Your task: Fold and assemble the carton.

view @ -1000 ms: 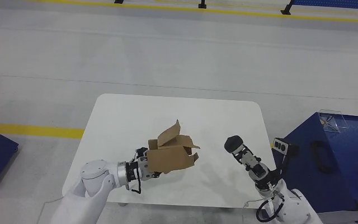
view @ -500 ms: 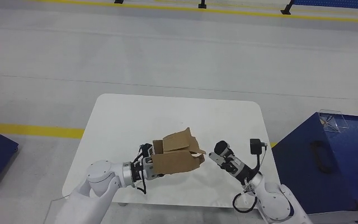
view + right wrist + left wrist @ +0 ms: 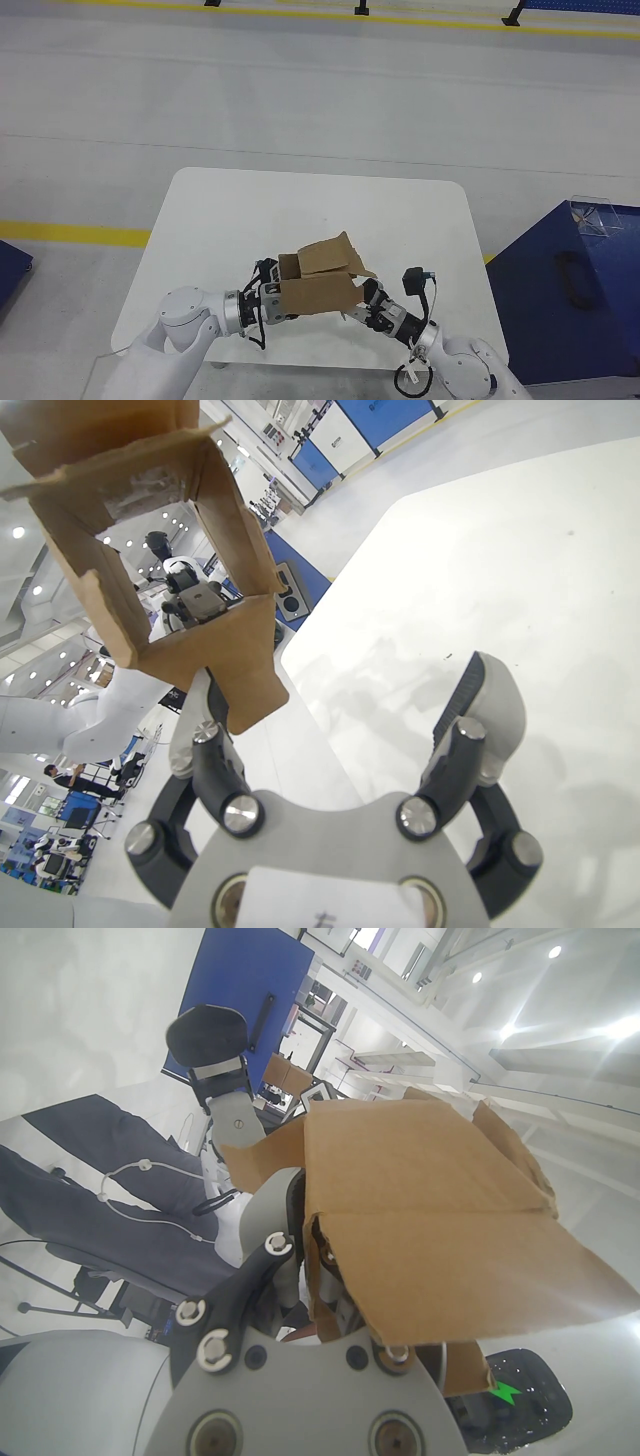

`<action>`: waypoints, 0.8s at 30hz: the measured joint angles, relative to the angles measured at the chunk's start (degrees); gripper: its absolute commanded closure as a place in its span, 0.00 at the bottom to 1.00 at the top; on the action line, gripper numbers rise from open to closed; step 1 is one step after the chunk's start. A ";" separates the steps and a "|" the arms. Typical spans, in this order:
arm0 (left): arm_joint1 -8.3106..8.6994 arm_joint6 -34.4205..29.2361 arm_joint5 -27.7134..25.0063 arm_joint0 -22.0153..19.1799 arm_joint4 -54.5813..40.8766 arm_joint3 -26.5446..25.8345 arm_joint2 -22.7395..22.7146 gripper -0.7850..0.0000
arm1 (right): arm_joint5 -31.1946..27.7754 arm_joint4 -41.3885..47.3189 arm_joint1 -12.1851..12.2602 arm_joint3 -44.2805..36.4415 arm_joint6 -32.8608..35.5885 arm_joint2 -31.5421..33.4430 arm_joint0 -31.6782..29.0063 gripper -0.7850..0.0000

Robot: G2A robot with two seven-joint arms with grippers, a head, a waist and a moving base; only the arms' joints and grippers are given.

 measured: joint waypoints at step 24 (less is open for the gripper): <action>0.20 3.54 0.70 0.73 -0.85 0.38 1.25 1.00 | -3.31 4.16 0.15 -4.88 -2.40 4.14 -3.73 0.00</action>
